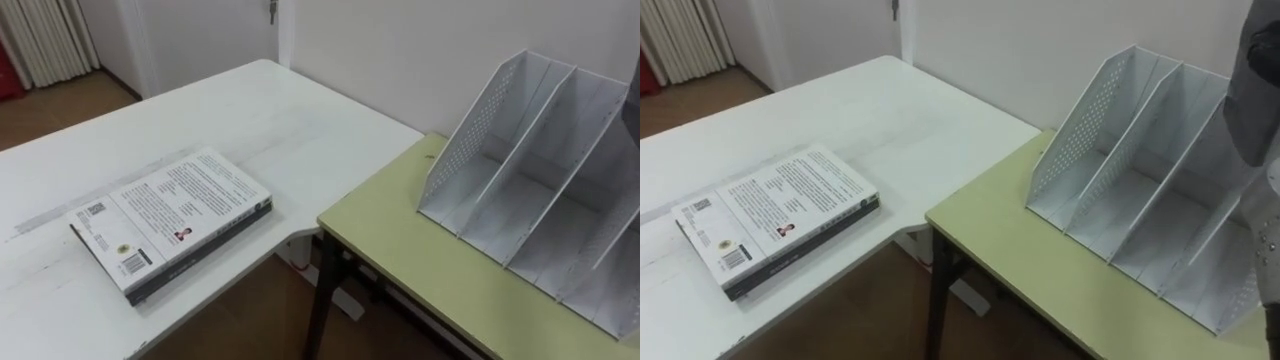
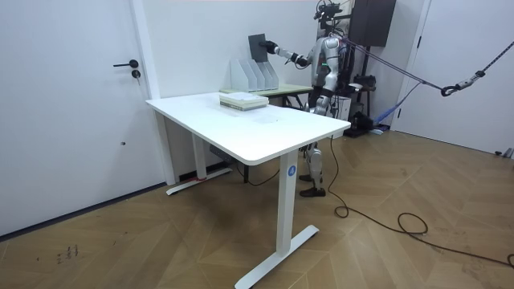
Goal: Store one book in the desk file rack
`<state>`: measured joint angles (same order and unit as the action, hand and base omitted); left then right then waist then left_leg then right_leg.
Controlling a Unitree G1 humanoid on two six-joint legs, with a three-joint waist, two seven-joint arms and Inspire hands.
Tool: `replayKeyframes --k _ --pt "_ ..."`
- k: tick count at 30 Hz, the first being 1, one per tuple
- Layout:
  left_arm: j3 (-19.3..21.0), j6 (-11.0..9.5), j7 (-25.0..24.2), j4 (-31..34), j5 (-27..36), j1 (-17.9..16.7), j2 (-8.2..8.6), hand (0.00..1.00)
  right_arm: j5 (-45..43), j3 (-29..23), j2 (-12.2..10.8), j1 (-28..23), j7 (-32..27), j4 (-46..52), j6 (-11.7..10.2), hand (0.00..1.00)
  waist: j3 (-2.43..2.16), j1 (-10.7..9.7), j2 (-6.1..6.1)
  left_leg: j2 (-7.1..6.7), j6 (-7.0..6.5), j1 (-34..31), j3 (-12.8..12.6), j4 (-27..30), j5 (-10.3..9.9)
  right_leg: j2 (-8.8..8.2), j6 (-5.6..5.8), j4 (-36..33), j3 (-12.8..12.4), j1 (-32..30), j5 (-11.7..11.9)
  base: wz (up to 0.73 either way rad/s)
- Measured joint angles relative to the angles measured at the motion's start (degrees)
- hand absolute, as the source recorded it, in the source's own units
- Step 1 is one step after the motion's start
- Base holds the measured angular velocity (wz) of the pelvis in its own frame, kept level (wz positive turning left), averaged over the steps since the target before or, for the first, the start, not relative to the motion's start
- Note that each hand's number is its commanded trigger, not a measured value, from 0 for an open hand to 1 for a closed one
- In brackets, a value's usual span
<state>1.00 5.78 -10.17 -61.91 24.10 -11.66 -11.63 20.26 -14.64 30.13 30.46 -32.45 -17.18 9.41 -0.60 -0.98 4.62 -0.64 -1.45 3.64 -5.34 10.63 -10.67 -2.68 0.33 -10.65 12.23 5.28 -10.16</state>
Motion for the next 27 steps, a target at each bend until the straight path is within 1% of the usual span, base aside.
replayKeyframes --k 10,12,14,19,22,25,26,27 --pt "-0.01 0.01 -0.02 -0.02 -0.02 0.13 -0.03 0.00 -0.04 0.00 0.00 0.00 0.02 0.00 0.00 1.00 0.09 0.00 0.08 0.00 0.00 -0.11 0.01 -0.17 0.00 0.00 0.00 -0.06 -0.01 -0.19 0.00 0.00" --pt "-0.02 0.02 -0.02 -0.01 0.00 0.17 -0.04 0.00 -0.04 0.00 -0.01 0.00 0.02 0.00 0.00 1.00 0.27 -0.04 0.08 0.00 0.00 -0.09 0.02 -0.22 0.00 0.00 0.00 -0.05 -0.01 -0.17 0.00 0.00" --pt "-0.03 0.07 -0.01 -0.01 0.00 0.22 -0.04 0.00 -0.03 0.00 -0.07 0.00 0.02 0.00 0.02 1.00 0.33 -0.04 0.08 0.01 0.00 -0.10 0.02 -0.26 0.00 0.01 0.00 -0.05 -0.01 -0.20 0.00 0.00" --pt "-0.03 0.12 -0.01 -0.05 0.01 0.23 -0.04 0.00 -0.03 0.05 -0.25 0.00 -0.27 0.00 0.06 1.00 0.35 -0.04 0.10 0.02 0.00 -0.31 0.04 -0.44 0.00 0.03 0.00 -0.03 0.04 -0.21 0.00 0.00" --pt "-0.12 0.22 -0.04 -0.04 0.00 0.24 -0.05 0.00 0.18 0.97 -0.26 0.00 -0.68 -0.10 0.20 1.00 0.36 -0.03 0.09 0.02 0.00 -0.34 0.04 -0.40 0.00 0.02 0.00 -0.04 0.08 -0.18 0.00 0.00" --pt "-0.10 0.22 -0.07 -0.04 -0.04 0.28 -0.08 0.00 2.27 1.87 -0.24 0.00 -0.28 -0.90 0.20 1.00 0.39 0.07 0.06 0.04 0.00 -0.36 0.06 -0.32 0.00 0.00 0.00 -0.04 0.25 -0.17 0.00 0.00" --pt "-0.10 0.22 -0.08 -0.07 0.00 0.28 -0.13 0.00 3.15 2.30 -0.25 0.02 0.17 -1.72 0.17 1.00 0.54 0.11 -0.01 0.04 0.00 -0.37 0.11 -0.28 0.00 -0.01 0.00 -0.05 0.31 -0.17 0.01 0.00" --pt "-0.10 0.23 -0.15 -0.06 -0.01 0.28 -0.17 0.00 4.52 2.27 -0.24 0.15 0.79 -3.08 0.17 1.00 0.56 0.12 -0.02 0.03 0.00 -0.42 0.17 -0.24 0.00 -0.05 0.00 -0.09 0.39 -0.17 0.01 0.00"
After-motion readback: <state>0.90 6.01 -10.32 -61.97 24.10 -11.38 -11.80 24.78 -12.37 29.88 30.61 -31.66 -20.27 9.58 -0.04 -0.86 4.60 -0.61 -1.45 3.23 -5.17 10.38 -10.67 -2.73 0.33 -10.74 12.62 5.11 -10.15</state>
